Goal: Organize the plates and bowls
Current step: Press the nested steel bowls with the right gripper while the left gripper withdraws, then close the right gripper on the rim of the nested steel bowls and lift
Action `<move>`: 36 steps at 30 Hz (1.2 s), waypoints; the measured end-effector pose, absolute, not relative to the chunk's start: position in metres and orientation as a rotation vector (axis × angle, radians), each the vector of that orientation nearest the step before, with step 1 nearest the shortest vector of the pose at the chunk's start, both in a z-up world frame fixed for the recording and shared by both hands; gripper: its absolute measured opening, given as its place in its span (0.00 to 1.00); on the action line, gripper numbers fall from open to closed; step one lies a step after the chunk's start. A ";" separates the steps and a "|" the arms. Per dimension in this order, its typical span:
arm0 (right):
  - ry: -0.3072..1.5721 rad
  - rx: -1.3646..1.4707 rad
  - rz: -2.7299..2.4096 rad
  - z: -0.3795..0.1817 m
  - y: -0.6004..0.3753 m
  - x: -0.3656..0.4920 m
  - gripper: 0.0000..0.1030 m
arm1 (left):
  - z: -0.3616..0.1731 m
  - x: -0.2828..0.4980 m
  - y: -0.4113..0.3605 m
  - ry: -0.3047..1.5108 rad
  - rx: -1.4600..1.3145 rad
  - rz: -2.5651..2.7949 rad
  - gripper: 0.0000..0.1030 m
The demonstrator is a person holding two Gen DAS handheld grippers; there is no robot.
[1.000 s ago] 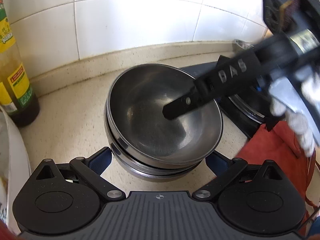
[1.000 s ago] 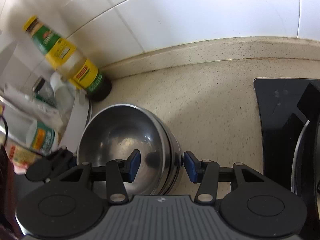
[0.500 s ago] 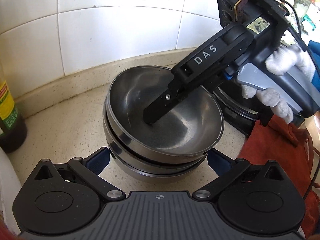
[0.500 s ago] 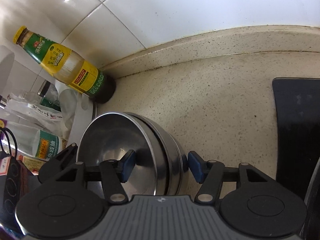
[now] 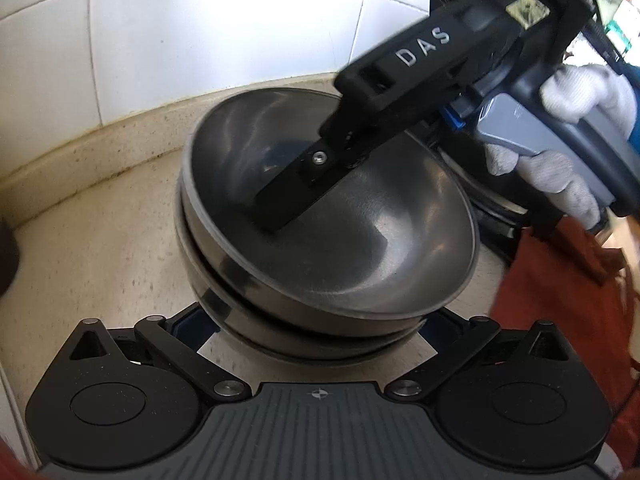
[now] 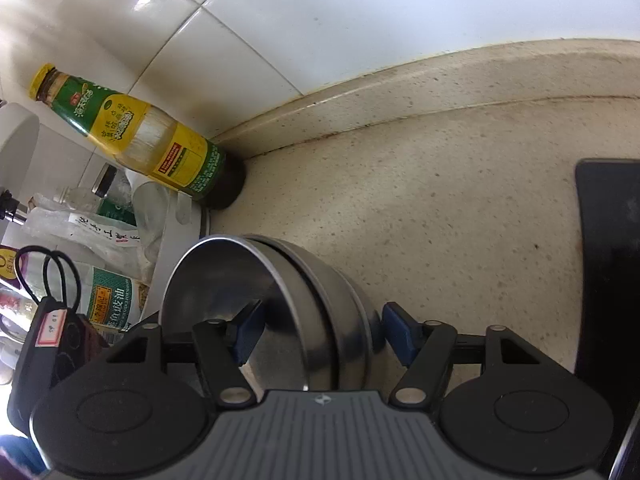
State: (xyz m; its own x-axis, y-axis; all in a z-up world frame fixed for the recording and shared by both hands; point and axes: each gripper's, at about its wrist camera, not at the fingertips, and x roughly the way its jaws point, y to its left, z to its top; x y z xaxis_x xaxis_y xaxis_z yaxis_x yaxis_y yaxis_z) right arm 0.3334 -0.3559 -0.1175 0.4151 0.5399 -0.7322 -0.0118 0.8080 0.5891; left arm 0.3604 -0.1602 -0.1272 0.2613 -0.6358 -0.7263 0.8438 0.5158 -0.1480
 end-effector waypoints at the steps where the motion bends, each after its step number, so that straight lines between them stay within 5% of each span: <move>1: 1.099 0.555 0.370 -0.118 -0.357 0.335 0.65 | -0.127 0.361 -0.161 0.821 0.294 -1.018 1.00; 18: 1.044 0.596 0.389 -0.129 -0.359 0.341 0.67 | -0.136 0.361 -0.192 0.753 0.364 -0.834 1.00; 36: 0.874 0.534 0.451 -0.054 -0.347 0.330 0.66 | -0.074 0.332 -0.191 0.578 0.360 -0.686 1.00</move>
